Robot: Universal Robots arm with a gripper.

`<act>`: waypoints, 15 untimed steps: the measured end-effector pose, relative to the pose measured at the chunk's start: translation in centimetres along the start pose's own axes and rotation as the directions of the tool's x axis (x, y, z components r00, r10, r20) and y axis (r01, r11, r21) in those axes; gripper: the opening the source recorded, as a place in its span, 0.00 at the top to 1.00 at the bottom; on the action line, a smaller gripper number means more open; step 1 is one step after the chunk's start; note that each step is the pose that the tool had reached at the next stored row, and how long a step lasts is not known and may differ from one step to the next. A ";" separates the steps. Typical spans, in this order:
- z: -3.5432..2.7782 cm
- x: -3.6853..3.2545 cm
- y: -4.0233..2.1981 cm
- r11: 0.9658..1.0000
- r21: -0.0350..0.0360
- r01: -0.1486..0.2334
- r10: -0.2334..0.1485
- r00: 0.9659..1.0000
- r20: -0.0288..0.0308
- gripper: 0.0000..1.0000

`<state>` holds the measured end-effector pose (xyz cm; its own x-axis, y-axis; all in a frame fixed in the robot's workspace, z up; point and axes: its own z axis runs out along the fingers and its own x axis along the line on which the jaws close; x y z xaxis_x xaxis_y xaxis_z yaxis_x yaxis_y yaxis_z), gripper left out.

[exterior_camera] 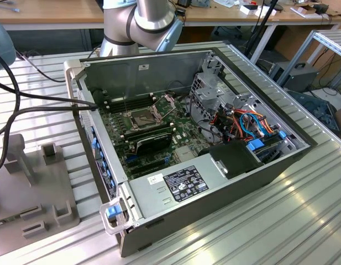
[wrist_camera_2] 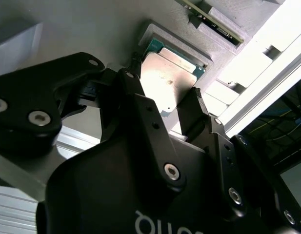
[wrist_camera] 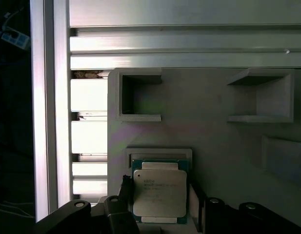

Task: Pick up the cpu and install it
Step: 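Pick up the cpu and move it towards the insertion slot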

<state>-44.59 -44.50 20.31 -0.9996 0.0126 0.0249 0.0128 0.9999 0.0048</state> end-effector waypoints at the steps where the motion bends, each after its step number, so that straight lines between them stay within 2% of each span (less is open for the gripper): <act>1: -0.01 0.00 0.00 1.000 0.000 0.000 0.000 1.000 0.000 0.45; 15: -0.45 0.01 0.00 1.000 0.000 0.000 0.000 1.000 0.000 0.45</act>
<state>-44.59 -44.50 20.76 -0.9996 0.0127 0.0249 0.0128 0.9999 0.0048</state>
